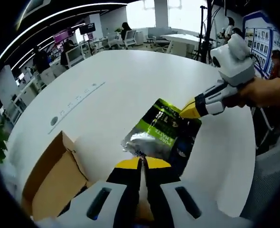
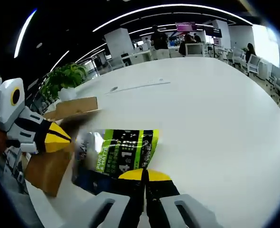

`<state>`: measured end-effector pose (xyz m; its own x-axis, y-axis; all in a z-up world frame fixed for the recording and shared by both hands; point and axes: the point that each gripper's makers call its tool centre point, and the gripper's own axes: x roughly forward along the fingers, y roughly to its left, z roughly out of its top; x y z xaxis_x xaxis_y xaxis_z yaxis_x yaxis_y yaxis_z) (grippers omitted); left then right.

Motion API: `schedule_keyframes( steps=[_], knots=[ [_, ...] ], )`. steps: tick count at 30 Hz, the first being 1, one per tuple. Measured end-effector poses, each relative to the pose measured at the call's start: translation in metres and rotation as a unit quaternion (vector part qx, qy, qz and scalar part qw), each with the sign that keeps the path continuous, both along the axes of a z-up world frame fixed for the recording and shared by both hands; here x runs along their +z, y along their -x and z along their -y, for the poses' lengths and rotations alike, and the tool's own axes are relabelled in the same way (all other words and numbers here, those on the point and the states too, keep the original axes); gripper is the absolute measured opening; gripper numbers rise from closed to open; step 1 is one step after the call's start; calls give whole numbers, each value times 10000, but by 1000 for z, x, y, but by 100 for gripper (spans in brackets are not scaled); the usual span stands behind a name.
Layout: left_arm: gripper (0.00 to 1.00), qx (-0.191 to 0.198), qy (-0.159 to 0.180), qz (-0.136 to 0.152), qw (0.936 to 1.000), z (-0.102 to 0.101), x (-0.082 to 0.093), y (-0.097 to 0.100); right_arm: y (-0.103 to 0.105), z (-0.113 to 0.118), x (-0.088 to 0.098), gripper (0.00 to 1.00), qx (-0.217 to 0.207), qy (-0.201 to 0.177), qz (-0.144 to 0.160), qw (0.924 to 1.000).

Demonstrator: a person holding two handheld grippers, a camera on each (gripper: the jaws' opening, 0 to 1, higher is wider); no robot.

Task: Operate the shoe box by opening the lid, removing the specified soft item, and placing it in the target area until the item is outside and the box remains undamaged.

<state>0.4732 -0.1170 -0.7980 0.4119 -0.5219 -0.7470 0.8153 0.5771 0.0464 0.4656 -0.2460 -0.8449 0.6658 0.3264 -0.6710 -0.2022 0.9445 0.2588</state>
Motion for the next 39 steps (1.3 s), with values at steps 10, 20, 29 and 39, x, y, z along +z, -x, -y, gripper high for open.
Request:
schedule_keyframes(
  steps=[10,20,29,39],
  knots=[
    [5,226,287,-24,9993,-2,14,0,1,2,-4,0,-101,51,-62,9999],
    [6,312,476,72,9984,-11,32,0,3,3,-4,0,-205,96,-52,9997],
    [9,480,634,170,9967,-27,50,0,4,5,1,1,-123,285,88,9995],
    [14,617,719,226,9952,-45,61,8,6,8,18,10,-82,314,260,9991]
  ],
)
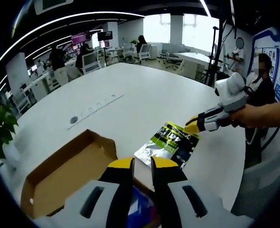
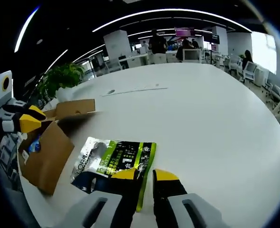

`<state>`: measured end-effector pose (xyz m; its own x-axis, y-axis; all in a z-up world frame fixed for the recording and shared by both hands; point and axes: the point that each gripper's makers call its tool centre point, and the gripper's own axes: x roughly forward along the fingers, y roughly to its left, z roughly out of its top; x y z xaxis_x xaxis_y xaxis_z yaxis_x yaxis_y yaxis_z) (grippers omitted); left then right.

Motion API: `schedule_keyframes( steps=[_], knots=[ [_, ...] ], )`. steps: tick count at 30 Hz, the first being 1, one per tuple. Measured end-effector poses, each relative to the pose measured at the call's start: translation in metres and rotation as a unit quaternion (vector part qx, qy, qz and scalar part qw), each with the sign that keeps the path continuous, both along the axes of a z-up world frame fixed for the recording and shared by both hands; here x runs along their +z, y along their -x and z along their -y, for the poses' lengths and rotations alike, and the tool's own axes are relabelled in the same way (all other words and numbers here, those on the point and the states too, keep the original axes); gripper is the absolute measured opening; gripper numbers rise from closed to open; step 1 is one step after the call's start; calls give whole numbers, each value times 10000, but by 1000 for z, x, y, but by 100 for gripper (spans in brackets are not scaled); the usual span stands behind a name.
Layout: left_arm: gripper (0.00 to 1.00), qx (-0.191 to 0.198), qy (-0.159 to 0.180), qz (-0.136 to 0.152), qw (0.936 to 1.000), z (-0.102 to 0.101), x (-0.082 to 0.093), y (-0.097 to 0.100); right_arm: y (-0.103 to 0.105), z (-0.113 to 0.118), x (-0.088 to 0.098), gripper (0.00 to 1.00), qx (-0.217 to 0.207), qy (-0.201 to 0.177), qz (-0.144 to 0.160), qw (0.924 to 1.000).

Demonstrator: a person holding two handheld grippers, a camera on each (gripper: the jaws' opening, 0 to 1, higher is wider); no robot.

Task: Operate the shoe box by opening the lid, removing the specified soft item, and placing it in the target area until the item is outside and the box remains undamaged.

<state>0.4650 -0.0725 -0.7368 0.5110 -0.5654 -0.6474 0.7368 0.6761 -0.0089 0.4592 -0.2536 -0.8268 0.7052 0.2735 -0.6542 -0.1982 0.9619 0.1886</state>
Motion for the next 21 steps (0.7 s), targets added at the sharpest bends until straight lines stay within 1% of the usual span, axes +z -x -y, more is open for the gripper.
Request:
schedule_keyframes(
  steps=[10,16,21],
  knots=[
    [21,157,124,-15,9998,-21,8,7,7,-1,19,20,101,65,175,9998],
    [25,231,162,18,9996,-37,12,12,14,-5,33,25,151,108,339,9993],
    [29,259,152,46,9995,-50,13,19,21,-11,42,31,241,136,393,9988]
  ],
)
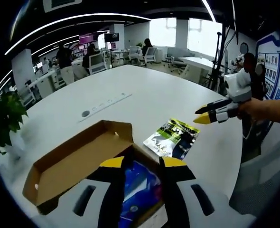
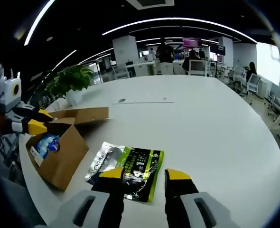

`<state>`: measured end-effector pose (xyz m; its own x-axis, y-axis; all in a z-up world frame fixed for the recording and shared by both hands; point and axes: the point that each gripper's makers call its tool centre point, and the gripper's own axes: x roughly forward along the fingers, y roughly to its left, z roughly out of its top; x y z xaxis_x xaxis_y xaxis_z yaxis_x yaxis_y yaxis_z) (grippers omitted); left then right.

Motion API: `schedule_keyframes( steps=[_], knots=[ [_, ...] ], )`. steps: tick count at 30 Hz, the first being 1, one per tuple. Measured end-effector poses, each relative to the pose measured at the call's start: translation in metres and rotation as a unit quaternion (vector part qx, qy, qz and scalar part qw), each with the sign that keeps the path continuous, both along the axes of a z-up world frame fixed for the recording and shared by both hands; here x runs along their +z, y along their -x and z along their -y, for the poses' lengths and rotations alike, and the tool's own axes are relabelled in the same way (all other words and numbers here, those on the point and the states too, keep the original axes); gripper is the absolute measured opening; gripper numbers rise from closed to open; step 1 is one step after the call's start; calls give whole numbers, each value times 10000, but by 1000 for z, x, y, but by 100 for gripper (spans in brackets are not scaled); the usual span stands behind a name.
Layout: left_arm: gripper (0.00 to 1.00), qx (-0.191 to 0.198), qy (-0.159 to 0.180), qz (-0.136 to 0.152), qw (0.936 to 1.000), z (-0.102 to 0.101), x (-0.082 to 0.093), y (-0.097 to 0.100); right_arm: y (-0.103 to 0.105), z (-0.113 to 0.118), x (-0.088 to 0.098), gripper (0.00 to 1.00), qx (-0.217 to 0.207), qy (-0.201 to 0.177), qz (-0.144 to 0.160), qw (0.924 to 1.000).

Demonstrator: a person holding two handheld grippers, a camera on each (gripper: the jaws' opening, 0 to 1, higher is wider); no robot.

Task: Operate the shoe box by opening the lid, removing the specified soft item, and placing it in the target area until the item is outside and the box remains undamaged.

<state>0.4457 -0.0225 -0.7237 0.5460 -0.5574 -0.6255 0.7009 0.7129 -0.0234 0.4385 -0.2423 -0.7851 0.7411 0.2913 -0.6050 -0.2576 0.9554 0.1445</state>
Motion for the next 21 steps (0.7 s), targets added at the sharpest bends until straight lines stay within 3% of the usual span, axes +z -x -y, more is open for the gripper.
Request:
schedule_keyframes(
  steps=[21],
  knots=[
    [47,473,164,104,9987,-63,8,18,14,-32,32,48,599,215,173,9978]
  ],
)
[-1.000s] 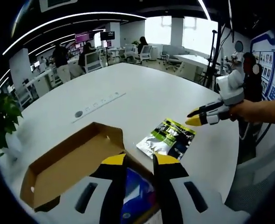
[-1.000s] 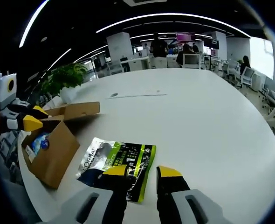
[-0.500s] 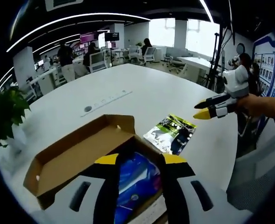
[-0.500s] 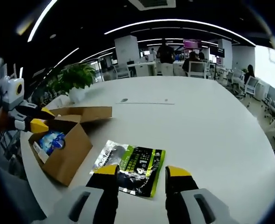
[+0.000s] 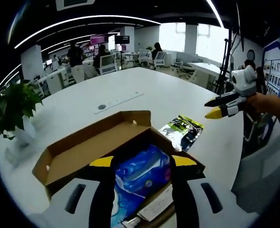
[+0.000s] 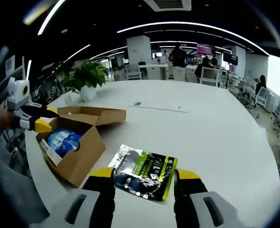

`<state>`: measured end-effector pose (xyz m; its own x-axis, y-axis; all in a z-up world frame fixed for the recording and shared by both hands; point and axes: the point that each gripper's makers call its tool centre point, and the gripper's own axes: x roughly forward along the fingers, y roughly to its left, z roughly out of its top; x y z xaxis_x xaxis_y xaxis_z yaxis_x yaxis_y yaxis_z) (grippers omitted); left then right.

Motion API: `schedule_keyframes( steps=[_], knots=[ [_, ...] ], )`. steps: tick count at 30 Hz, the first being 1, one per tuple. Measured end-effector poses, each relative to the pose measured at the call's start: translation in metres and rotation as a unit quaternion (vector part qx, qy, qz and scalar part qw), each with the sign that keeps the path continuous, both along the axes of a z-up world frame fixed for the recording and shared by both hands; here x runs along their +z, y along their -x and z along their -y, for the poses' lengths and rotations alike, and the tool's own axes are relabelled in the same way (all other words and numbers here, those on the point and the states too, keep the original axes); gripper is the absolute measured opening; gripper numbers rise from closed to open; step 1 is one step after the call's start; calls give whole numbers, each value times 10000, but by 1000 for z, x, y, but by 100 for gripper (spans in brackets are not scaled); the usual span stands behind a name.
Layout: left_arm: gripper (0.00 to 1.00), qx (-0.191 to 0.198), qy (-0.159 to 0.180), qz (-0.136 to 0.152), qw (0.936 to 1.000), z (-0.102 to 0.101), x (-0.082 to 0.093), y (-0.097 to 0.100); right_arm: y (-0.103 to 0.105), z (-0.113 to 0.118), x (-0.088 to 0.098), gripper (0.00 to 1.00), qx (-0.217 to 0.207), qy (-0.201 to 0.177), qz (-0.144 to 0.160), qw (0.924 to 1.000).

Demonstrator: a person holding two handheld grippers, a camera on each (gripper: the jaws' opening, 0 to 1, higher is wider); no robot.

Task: Operate the shoe box by opening the lid, removing the specified soft item, and placing it in the target area until the item is outside and the box remains undamaged.

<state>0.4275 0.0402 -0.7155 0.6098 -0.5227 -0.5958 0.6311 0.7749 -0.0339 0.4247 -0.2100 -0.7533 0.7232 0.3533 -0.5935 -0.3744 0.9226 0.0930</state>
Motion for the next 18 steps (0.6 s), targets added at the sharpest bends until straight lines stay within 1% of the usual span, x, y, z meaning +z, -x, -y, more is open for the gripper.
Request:
schedule_keyframes(
  steps=[8,18],
  knots=[
    [51,193,59,13,9998,-20,3,6,2,-15,10,54,264,33,1,9996],
    [55,373,76,-2,9993,-35,2,21,4,-35,19,57,623,76,25,9980]
  ],
)
